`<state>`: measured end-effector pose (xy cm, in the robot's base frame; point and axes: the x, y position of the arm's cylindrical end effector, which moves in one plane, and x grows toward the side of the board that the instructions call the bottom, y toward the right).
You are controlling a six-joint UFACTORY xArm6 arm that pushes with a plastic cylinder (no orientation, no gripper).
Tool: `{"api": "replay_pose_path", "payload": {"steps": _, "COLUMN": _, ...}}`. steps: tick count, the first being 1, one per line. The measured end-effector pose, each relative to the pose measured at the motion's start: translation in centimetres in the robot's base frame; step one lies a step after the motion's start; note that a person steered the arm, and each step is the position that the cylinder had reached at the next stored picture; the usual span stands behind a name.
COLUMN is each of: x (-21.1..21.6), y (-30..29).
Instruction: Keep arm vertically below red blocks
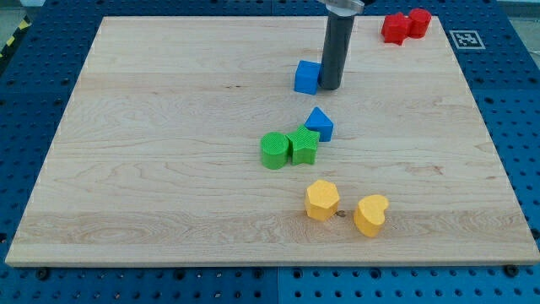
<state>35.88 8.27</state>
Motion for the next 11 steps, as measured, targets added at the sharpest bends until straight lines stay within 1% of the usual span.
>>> {"api": "replay_pose_path", "payload": {"steps": 2, "x": 0.0, "y": 0.0}}
{"api": "replay_pose_path", "payload": {"steps": 3, "x": 0.9, "y": 0.0}}
{"api": "replay_pose_path", "payload": {"steps": 4, "x": 5.3, "y": 1.9}}
{"api": "replay_pose_path", "payload": {"steps": 5, "x": 9.0, "y": 7.6}}
{"api": "replay_pose_path", "payload": {"steps": 6, "x": 12.7, "y": 10.5}}
{"api": "replay_pose_path", "payload": {"steps": 9, "x": 13.3, "y": 10.6}}
{"api": "replay_pose_path", "payload": {"steps": 11, "x": 16.3, "y": 10.7}}
